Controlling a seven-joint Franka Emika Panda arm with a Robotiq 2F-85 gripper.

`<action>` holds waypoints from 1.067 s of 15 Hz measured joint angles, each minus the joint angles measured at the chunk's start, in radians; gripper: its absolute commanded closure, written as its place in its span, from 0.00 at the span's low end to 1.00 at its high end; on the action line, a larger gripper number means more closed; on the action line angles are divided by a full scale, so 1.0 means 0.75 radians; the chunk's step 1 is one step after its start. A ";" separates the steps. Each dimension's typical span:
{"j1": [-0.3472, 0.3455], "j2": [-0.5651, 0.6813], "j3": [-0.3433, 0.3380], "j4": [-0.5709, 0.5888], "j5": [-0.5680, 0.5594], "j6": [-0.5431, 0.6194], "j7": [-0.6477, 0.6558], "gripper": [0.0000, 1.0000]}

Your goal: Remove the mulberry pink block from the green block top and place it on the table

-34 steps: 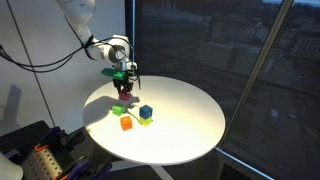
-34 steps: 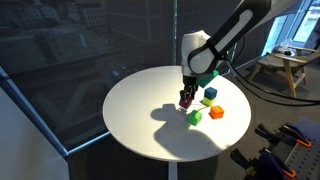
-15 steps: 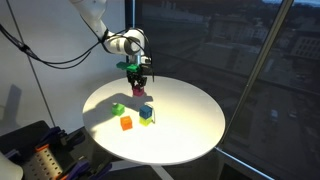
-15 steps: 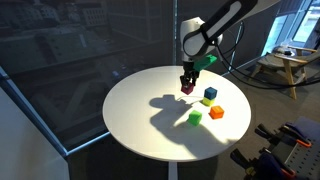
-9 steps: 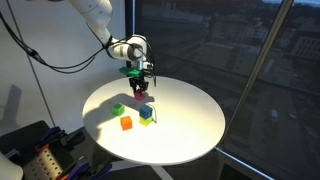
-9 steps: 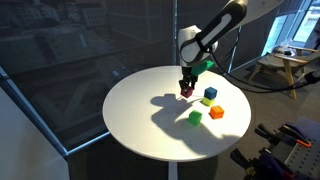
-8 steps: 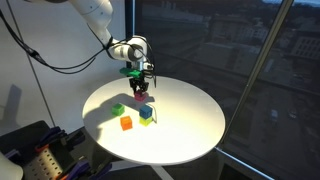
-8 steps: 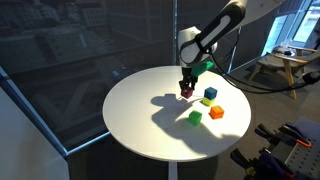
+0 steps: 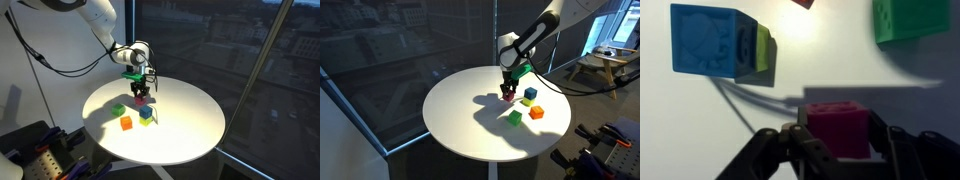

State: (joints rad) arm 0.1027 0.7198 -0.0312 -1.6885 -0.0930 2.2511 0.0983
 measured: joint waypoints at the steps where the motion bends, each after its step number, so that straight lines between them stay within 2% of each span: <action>1: 0.000 0.006 0.000 0.006 0.000 -0.007 0.000 0.67; 2: 0.000 0.012 0.000 0.014 0.000 -0.015 0.000 0.67; 3: 0.000 0.017 0.000 0.020 0.000 -0.021 0.000 0.17; 4: 0.000 0.020 0.000 0.024 0.000 -0.024 0.000 0.17; 6: -0.001 0.025 0.000 0.029 0.001 -0.027 0.000 0.04; 7: -0.001 0.026 0.000 0.031 0.001 -0.028 0.000 0.00; 16: 0.000 0.031 0.000 0.045 0.001 -0.067 0.001 0.00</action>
State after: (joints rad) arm 0.1030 0.7429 -0.0312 -1.6544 -0.0919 2.2008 0.0990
